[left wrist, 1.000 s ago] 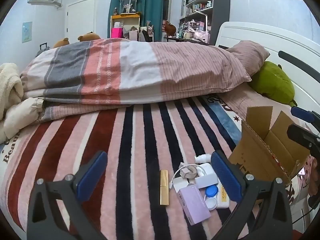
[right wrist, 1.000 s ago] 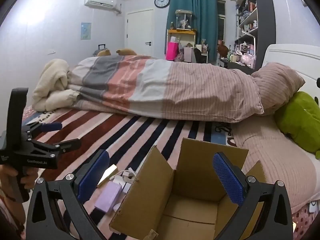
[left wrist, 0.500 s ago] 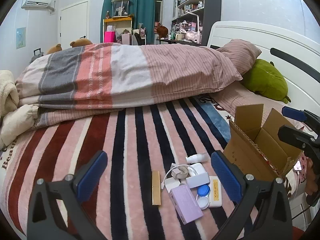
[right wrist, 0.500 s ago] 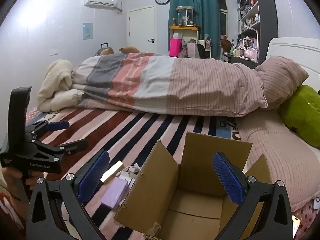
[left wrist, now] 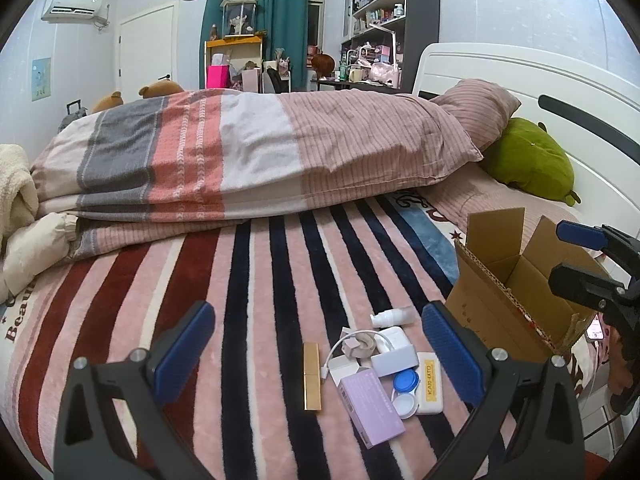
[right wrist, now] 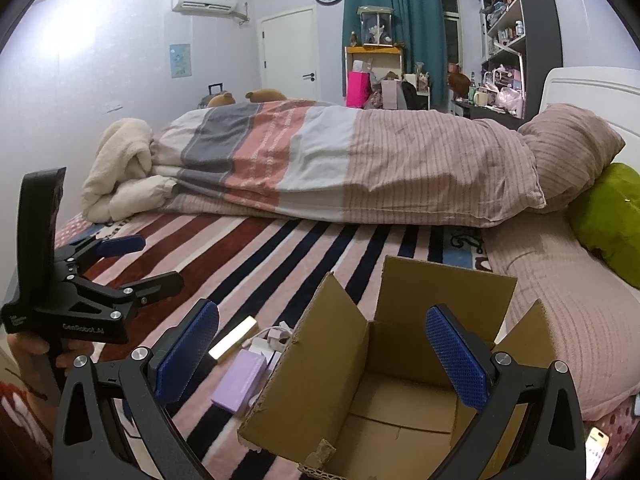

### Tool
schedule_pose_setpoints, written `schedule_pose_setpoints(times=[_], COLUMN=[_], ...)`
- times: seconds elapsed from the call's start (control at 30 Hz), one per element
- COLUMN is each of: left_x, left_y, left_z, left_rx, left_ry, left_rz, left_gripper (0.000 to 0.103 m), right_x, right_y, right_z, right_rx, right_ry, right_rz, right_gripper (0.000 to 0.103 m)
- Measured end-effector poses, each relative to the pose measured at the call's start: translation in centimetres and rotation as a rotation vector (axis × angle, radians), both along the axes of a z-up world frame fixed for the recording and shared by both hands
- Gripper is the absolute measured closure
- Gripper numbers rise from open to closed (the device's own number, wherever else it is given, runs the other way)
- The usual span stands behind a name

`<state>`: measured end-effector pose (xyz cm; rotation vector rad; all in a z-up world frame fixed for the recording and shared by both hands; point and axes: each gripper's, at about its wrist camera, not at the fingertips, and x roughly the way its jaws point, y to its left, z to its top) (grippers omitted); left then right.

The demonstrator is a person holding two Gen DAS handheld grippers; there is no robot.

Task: Organize rigid objects

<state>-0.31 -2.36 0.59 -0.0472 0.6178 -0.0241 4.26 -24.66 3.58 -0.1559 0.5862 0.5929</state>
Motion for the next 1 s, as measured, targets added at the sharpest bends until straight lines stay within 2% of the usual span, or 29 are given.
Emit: schedule_pose_setpoints(times=[1.0], left_x=[-0.43], left_y=[0.50], left_z=[0.40], left_rx=[0.009], left_ry=[-0.017], left_rz=[0.006], left_gripper=[0.000], right_x=[-0.37], right_y=[0.55], right_z=[-0.41], right_rx=[0.003], right_ry=[0.030], right_rz=[0.000], right_gripper=[0.000])
